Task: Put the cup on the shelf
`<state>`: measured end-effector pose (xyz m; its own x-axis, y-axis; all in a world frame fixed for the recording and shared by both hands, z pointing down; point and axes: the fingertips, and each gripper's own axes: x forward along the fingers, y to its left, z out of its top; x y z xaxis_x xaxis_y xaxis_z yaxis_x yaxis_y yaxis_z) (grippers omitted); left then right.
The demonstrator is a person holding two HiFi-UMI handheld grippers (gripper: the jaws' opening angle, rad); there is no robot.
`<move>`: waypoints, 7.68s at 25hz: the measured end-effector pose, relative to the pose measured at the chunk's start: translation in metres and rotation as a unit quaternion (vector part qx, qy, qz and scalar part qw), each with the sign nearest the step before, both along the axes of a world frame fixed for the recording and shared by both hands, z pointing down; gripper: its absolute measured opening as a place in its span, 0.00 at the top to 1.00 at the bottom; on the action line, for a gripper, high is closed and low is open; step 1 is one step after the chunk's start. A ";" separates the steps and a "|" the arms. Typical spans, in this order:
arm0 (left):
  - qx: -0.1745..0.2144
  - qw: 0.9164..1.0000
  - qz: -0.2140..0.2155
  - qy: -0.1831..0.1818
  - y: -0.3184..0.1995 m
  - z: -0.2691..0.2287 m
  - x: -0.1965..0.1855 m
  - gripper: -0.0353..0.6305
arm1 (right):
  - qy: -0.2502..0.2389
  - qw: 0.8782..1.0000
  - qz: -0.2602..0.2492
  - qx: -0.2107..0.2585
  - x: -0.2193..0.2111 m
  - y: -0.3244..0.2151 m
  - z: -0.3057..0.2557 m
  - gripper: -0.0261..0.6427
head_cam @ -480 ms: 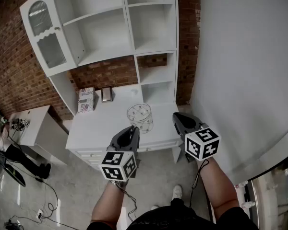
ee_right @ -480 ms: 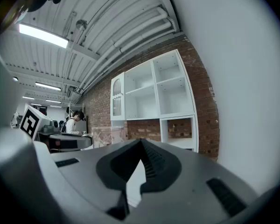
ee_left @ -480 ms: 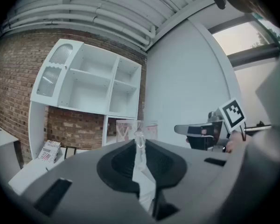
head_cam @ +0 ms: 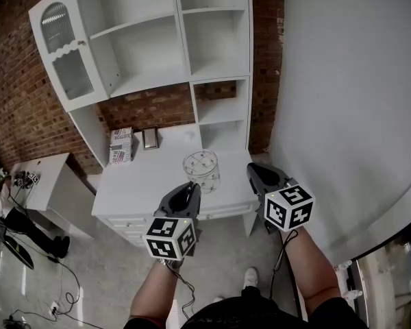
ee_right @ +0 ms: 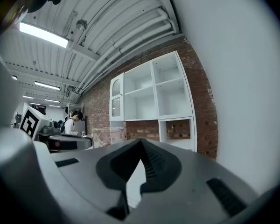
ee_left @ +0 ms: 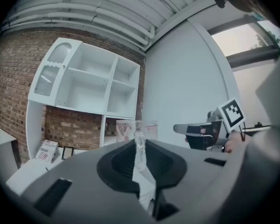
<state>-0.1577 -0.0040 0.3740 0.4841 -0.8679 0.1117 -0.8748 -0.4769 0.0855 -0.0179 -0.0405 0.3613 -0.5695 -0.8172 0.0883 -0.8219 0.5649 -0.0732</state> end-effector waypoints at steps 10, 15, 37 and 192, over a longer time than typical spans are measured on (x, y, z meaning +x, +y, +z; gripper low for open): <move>-0.006 1.000 0.006 0.003 0.001 0.001 -0.001 0.89 | -0.004 1.000 0.002 -0.004 -0.003 0.001 -0.001 0.96; -0.006 1.000 0.004 -0.004 -0.012 0.000 0.003 0.89 | -0.024 1.000 -0.006 -0.013 0.000 -0.020 -0.002 0.96; 0.006 1.000 -0.007 -0.011 -0.152 -0.014 0.043 0.89 | -0.018 1.000 -0.025 0.000 0.035 -0.171 -0.024 0.96; 0.064 0.986 -0.144 -0.057 -0.305 -0.051 0.020 0.94 | 0.036 0.994 -0.102 0.022 0.008 -0.304 -0.022 0.96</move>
<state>-0.1373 -0.3086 0.3228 0.2064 -0.9779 0.0321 -0.9759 -0.2082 -0.0661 -0.0095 -0.3440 0.3390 -0.7174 -0.6893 0.1014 -0.6921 0.7217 0.0093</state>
